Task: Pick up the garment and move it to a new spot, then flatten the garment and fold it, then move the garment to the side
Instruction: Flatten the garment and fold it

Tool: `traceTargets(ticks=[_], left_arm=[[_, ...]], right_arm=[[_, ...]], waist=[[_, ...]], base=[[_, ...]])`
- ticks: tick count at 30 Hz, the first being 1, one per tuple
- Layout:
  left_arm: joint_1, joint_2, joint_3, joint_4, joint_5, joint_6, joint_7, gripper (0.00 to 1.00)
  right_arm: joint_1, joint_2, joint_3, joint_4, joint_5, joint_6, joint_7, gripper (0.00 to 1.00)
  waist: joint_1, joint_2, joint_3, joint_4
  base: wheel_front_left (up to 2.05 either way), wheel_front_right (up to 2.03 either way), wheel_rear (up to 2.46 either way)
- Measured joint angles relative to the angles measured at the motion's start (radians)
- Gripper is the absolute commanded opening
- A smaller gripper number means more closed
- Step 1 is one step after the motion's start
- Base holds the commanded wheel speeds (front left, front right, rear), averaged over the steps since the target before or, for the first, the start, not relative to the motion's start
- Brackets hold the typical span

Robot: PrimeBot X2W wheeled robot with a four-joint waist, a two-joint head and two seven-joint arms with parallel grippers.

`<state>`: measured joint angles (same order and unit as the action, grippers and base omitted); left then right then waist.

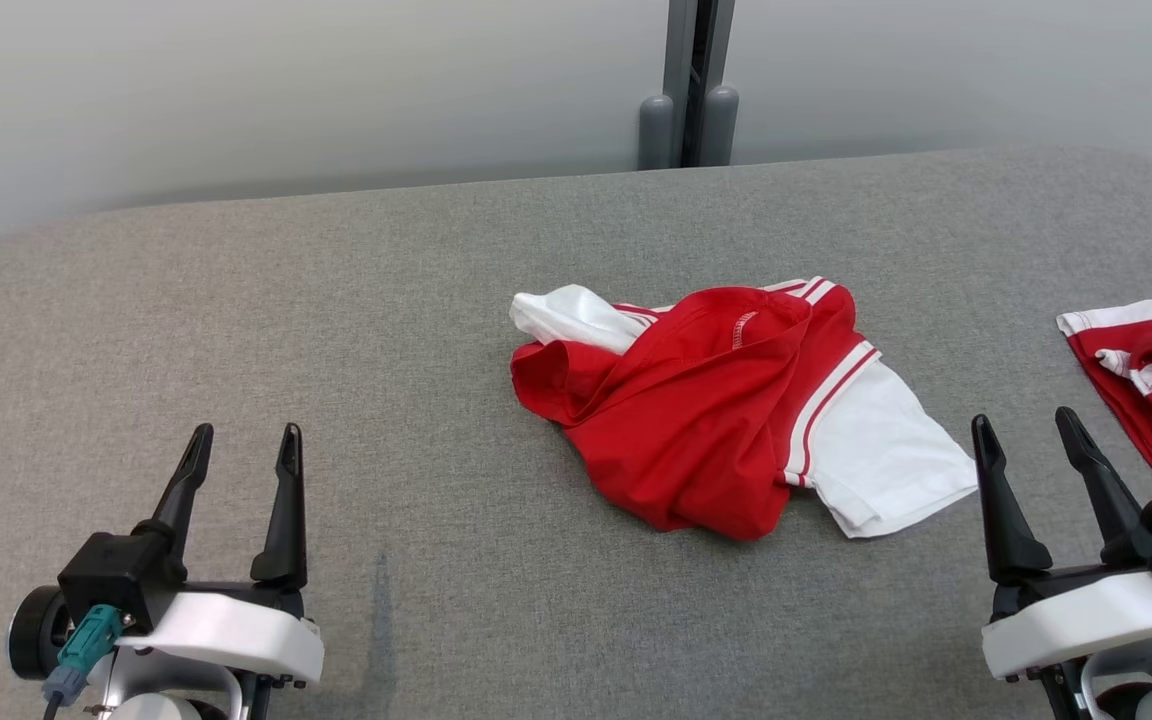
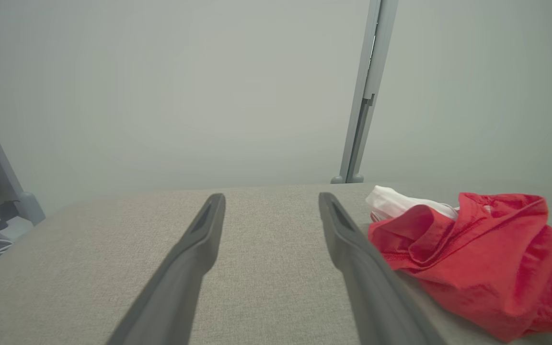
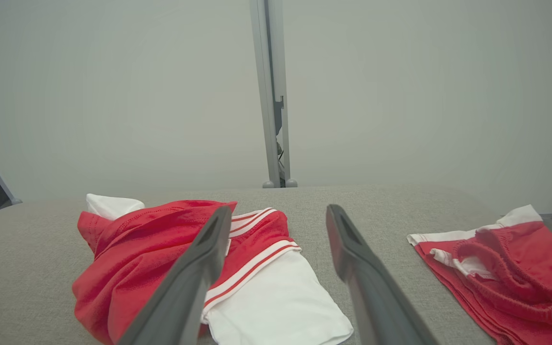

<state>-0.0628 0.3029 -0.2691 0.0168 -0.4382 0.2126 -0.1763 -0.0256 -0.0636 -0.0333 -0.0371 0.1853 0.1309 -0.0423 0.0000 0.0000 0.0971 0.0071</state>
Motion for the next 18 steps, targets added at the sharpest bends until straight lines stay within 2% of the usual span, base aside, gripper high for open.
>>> traceTargets(ticks=[11, 14, 15, 18], left_arm=[[-0.026, 0.007, -0.025, -0.016, 0.011, -0.005, 0.004, 1.0], [-0.092, 0.006, -0.058, -0.024, 0.031, -0.031, 0.018, 1.0], [-0.148, 0.002, -0.09, -0.026, 0.044, -0.057, 0.031, 1.0], [-0.236, -0.018, -0.145, -0.018, 0.068, -0.095, 0.06, 1.0]], right_arm=[[0.008, 0.007, -0.004, -0.027, -0.001, 0.0, 0.018, 1.0], [0.002, 0.009, 0.0, -0.031, -0.002, 0.0, 0.024, 1.0], [-0.006, 0.01, 0.006, -0.032, -0.004, 0.0, 0.025, 1.0], [-0.017, 0.012, 0.016, -0.031, -0.007, 0.0, 0.025, 1.0]], waist=[[0.0, 0.0, 0.018, 0.001], [0.0, 0.0, 0.034, -0.006], [0.0, 0.0, 0.047, -0.017], [0.0, 0.0, 0.066, -0.043]], base=[[0.0, 0.0, 0.0], [0.0, 0.0, 0.0], [0.0, 0.0, 0.0], [0.0, 0.0, 0.0]])
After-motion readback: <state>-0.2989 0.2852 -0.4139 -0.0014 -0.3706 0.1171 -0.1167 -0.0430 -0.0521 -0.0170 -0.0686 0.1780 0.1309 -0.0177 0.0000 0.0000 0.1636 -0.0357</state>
